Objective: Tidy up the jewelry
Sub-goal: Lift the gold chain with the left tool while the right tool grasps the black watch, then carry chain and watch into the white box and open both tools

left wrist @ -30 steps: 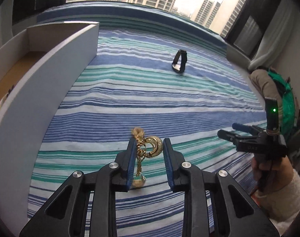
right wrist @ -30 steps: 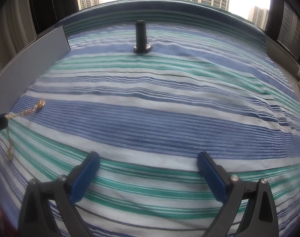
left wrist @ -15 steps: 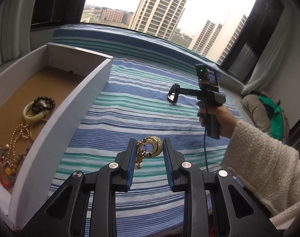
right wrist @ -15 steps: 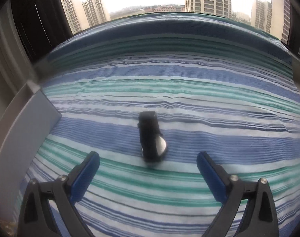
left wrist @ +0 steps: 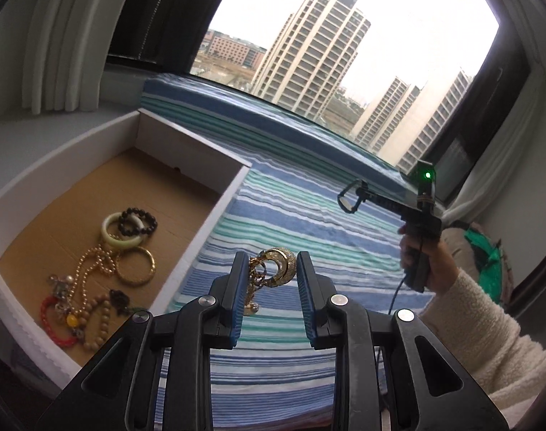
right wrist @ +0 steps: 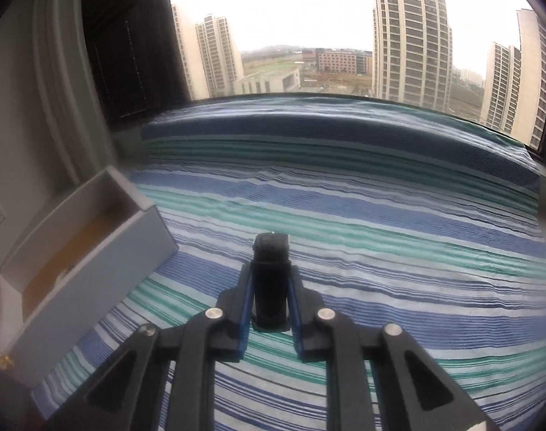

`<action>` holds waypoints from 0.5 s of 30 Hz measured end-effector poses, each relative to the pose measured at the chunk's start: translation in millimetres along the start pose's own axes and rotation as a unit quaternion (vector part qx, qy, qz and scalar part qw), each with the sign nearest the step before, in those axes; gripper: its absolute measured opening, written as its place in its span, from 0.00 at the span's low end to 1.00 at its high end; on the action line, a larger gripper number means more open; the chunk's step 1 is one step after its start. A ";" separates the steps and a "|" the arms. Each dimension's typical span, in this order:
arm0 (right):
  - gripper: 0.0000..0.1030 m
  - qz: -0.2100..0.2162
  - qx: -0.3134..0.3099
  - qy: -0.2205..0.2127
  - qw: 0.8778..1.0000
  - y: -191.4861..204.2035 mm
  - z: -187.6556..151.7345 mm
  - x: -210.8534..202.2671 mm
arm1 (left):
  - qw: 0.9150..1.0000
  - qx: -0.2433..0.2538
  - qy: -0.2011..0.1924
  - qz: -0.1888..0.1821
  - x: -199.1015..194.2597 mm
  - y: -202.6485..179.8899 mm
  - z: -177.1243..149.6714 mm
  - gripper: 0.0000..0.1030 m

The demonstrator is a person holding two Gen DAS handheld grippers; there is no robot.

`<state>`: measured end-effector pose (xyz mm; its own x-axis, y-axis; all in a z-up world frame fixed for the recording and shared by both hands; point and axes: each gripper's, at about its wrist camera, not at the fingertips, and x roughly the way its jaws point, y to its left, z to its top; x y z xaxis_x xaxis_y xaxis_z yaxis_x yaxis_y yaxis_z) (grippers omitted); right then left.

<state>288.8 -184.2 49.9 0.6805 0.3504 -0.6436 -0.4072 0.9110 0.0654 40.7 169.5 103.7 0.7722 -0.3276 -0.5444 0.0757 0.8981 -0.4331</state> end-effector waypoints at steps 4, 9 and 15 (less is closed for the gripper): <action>0.18 0.063 -0.022 -0.025 0.997 55.2 23.2 -10.8 | 0.998 0.002 -0.045 0.050 -27.3 21.8 20.0 0.25; 0.18 0.147 -0.045 -0.016 0.988 131.3 41.2 5.2 | 0.991 0.001 -0.066 0.114 -29.9 51.0 28.6 0.25; 0.18 0.202 -0.081 0.030 0.976 215.9 42.1 48.4 | 0.986 -0.025 -0.033 0.160 0.8 95.8 17.8 0.25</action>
<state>259.4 38.7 65.0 0.4094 0.6553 -0.6347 -0.7285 0.6536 0.2049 59.8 260.5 74.5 0.7904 -0.0079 -0.6125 -0.2086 0.9367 -0.2812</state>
